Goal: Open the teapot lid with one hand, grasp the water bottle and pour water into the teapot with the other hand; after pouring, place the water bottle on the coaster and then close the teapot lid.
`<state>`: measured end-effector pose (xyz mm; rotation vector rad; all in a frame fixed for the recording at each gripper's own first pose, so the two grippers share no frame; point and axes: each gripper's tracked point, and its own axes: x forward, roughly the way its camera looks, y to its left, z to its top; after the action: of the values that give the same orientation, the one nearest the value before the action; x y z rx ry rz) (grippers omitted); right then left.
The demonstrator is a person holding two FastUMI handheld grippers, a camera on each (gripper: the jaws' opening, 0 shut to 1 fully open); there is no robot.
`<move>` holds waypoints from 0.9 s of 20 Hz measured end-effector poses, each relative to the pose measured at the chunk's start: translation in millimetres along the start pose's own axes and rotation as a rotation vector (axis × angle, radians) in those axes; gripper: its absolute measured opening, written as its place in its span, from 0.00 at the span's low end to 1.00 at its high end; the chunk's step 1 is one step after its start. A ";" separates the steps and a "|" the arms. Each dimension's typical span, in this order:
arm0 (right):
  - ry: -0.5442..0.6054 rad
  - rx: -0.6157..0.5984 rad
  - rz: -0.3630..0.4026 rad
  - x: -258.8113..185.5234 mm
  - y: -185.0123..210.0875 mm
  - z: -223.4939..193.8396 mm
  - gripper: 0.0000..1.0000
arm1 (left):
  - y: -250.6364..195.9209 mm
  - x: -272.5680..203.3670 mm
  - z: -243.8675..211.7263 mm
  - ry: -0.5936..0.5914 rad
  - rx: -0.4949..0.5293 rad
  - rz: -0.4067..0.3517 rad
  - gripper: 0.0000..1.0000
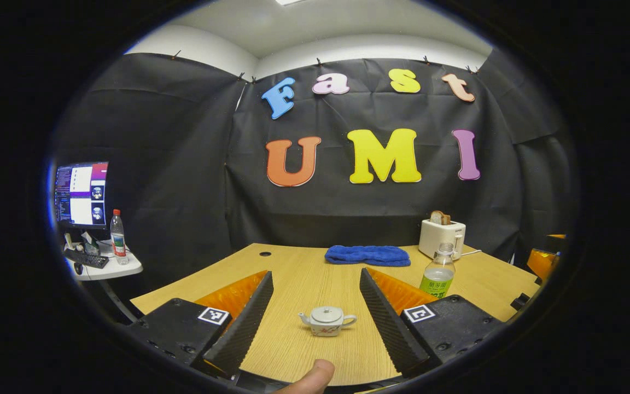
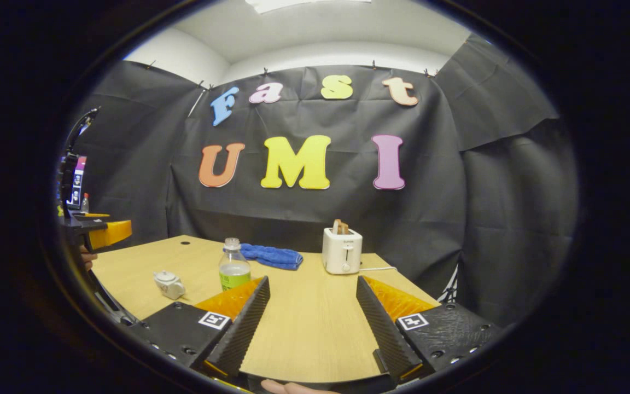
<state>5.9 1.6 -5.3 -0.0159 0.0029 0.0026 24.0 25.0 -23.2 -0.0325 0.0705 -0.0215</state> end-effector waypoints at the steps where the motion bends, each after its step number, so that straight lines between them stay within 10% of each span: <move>1: -0.001 0.001 -0.002 -0.1 -0.3 -1.4 0.95 | -2.7 3.5 -4.2 0.012 -0.009 -0.017 1.00; 18: 0.072 -0.035 -0.002 24.8 12.7 -40.6 0.95 | -9.9 117.2 -109.6 0.131 -0.035 -0.083 0.99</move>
<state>30.5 13.7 -46.1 -0.0515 0.0747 0.0000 132.9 9.0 -140.4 -0.0691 0.2008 -0.1051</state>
